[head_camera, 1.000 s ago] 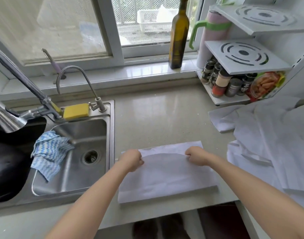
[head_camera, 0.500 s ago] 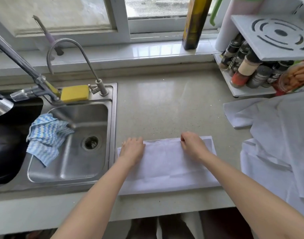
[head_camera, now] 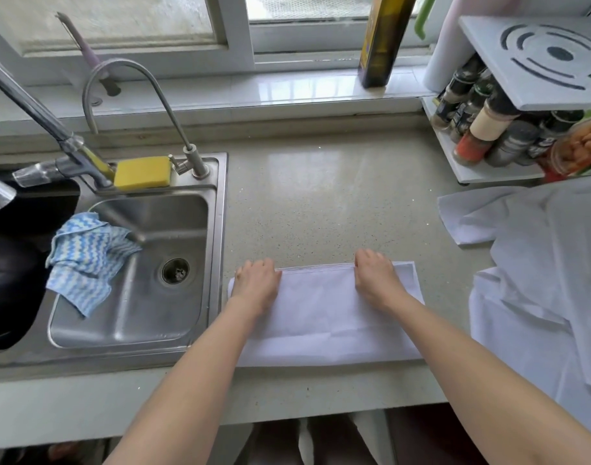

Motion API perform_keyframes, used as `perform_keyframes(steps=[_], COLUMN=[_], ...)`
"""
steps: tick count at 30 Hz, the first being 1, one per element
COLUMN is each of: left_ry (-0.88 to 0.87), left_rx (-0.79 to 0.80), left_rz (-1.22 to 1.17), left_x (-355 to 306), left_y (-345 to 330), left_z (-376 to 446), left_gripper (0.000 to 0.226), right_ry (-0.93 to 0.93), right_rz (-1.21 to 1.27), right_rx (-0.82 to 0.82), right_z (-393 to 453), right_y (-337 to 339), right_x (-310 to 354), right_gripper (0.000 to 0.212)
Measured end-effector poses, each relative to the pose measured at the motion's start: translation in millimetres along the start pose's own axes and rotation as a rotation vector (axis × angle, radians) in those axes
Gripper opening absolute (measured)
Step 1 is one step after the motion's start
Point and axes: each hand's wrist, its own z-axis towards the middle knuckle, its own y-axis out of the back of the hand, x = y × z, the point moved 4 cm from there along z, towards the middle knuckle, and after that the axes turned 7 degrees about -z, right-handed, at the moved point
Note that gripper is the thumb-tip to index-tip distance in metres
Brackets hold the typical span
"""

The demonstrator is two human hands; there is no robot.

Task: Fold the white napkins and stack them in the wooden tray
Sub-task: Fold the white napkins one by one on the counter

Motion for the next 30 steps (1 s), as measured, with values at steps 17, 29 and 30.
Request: perform_keyframes(steps=[17, 29, 30], left_ry=[-0.017, -0.036, -0.035], left_rx=[-0.047, -0.022, -0.026], left_rz=[0.128, 0.107, 0.102], left_x=[-8, -8, -8], left_y=[5, 6, 5], left_z=[-2, 5, 5], left_gripper=[0.028, 0.028, 0.028], right_ry=[-0.024, -0.049, -0.052], right_rz=[-0.108, -0.115, -0.118], right_rx=[-0.030, 0.032, 0.036], right_z=[8, 12, 11], right_y=[-6, -2, -1], right_x=[1, 2, 3], right_gripper=[0.014, 0.017, 0.017])
